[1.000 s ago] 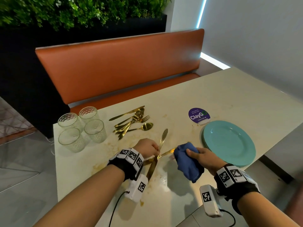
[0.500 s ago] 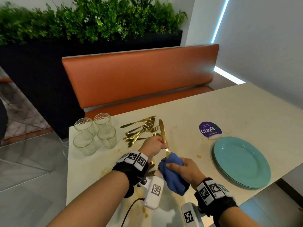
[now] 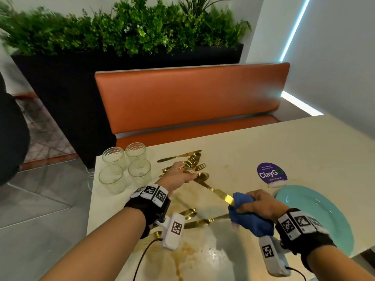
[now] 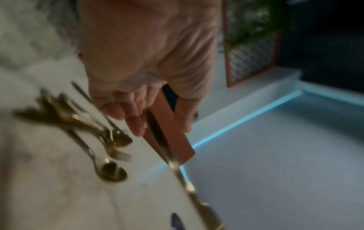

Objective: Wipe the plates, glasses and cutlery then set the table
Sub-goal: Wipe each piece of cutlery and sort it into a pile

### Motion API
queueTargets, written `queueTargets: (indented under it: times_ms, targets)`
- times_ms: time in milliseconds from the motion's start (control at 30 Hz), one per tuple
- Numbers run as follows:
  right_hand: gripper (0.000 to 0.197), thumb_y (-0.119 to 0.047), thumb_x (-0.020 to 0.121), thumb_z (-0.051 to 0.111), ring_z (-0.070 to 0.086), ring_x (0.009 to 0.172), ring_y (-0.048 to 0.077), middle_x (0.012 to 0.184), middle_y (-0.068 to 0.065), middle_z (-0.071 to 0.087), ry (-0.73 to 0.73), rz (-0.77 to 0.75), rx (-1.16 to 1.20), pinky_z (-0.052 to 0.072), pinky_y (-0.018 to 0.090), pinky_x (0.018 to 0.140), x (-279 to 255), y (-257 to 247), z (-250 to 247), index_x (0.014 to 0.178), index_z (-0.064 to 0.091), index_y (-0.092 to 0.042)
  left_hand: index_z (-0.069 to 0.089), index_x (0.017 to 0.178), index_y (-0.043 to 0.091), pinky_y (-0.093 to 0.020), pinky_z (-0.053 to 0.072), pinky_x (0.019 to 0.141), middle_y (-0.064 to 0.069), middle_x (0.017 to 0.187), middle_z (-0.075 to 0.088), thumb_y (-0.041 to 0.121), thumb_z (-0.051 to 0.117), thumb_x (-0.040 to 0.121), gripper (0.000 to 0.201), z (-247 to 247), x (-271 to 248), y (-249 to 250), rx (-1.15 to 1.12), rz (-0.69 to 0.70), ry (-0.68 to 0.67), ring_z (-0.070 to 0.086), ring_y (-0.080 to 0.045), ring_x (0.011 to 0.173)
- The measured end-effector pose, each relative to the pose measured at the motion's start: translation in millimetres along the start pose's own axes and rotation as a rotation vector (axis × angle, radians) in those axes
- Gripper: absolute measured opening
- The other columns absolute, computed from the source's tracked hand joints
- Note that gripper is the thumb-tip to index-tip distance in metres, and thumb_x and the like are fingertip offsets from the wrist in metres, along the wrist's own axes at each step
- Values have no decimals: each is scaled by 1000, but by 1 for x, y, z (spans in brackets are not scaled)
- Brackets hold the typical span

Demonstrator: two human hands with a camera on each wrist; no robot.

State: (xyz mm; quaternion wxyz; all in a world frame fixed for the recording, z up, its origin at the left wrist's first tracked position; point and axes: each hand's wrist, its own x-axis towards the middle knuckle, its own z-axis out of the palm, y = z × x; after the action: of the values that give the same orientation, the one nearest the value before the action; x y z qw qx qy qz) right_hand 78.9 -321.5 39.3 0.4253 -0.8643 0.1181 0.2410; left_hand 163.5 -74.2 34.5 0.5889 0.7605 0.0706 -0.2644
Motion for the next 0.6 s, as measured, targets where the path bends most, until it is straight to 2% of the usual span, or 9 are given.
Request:
queueTargets:
  times_ms: [67,133,200,267,333,400,467,533,600]
  targets:
    - [13,-18,75,72,63,75,18,77,6,69,-17,-1,-65,53,31,75,7,-2,-16,83,68,-7,49,132,20,-29,42,92,-2,122,57,24,61,90,44,-11,-2,-2,256,84,-50,55,-12,100]
    - [19,-21,73,74,63,74,22,76,10,69,28,-27,-57,53,38,77,16,-4,-29,82,68,-5,60,121,20,-27,43,92,1,114,61,22,59,91,30,-17,-2,-5,480,161,-29,54,-12,99]
    - [20,-18,76,72,63,72,28,76,15,69,114,-44,87,52,42,75,25,-9,-39,82,67,1,65,112,20,-24,46,85,5,99,65,21,61,90,22,-21,-2,-11,547,172,-33,57,-9,90]
    - [16,-11,84,64,61,62,27,68,14,65,205,-49,352,53,35,61,29,-20,-44,82,62,5,66,109,15,-22,48,79,8,86,67,20,62,89,21,-22,-3,-14,530,127,-92,59,-6,78]
    - [17,-10,88,59,58,58,24,70,14,61,303,-40,580,48,30,53,35,-32,-42,85,59,6,66,105,13,-24,50,80,6,82,68,18,62,89,17,-19,-5,-16,476,77,-136,60,-6,73]
    - [29,-17,88,60,57,67,26,79,15,61,420,-31,727,47,32,59,46,-39,-37,102,58,9,65,101,12,-21,51,75,4,81,69,16,61,90,12,-15,-8,-16,368,54,-127,59,-6,69]
    - [44,-27,85,64,57,81,28,97,17,62,567,12,838,46,35,68,57,-43,-31,114,54,5,65,98,10,-12,47,58,1,81,69,13,61,90,10,-10,-10,-15,241,31,-99,57,-5,63]
    - [45,-33,84,65,55,88,27,105,16,60,630,37,899,46,34,66,61,-52,-19,112,53,-1,65,97,9,-7,41,47,0,81,69,11,61,90,9,1,-10,-14,161,7,-73,55,-2,58]
    - [37,-32,84,66,56,86,27,98,12,59,575,24,955,48,30,59,61,-66,0,106,53,-5,64,96,8,-8,41,47,0,79,68,10,61,89,8,19,-10,-11,101,8,-64,55,-1,56]
